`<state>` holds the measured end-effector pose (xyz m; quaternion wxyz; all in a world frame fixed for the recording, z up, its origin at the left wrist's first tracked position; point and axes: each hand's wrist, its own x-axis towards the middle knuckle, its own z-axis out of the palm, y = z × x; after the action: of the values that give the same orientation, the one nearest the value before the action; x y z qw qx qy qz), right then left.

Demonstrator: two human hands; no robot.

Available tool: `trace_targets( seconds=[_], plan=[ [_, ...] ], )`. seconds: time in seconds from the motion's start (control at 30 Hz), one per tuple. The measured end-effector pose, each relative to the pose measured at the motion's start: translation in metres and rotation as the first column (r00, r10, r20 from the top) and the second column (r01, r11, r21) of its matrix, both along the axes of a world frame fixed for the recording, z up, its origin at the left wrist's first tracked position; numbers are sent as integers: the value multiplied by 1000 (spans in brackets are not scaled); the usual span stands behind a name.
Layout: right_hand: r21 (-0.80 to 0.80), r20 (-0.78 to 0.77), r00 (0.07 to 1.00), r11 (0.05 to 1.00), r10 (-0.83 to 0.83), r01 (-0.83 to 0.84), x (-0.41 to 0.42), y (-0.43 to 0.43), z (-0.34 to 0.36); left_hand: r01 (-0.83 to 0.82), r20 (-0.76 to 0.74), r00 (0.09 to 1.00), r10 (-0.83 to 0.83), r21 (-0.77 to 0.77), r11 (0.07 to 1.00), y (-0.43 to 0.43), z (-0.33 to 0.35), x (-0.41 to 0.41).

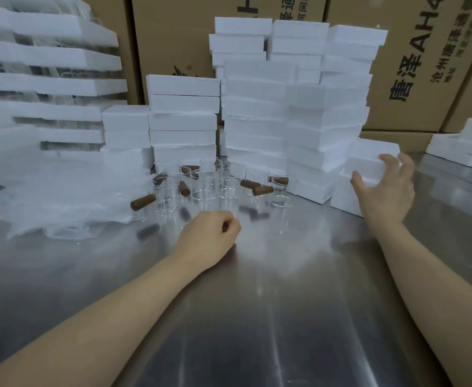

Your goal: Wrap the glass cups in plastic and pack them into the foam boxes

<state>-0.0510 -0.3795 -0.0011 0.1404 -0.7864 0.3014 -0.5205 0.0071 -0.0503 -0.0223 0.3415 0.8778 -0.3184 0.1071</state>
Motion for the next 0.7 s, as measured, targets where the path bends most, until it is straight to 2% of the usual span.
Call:
trace_targets(
  seconds=[0.27,0.37,0.47,0.57,0.63,0.7],
  plan=[
    [-54,169,986,999,18,-9,5,15,2,-25,41,999,23,59,998,-3,0,-2],
    [-76,166,984,994,-68,82,11,20,4,-25,74,997,18,84,996,-4,-2,-2],
    [-23,157,977,989,-141,146,14,17,4,-27,96,995,18,94,995,-4,-4,-1],
    [29,327,936,992,-127,125,10,18,4,-32,111,994,22,97,995,-5,-5,2],
    [-6,512,853,993,-99,119,4,22,7,-22,108,994,13,81,997,-6,-5,3],
    [-34,632,773,994,-57,101,-2,27,12,10,87,996,-13,34,999,-7,-3,4]
  ],
)
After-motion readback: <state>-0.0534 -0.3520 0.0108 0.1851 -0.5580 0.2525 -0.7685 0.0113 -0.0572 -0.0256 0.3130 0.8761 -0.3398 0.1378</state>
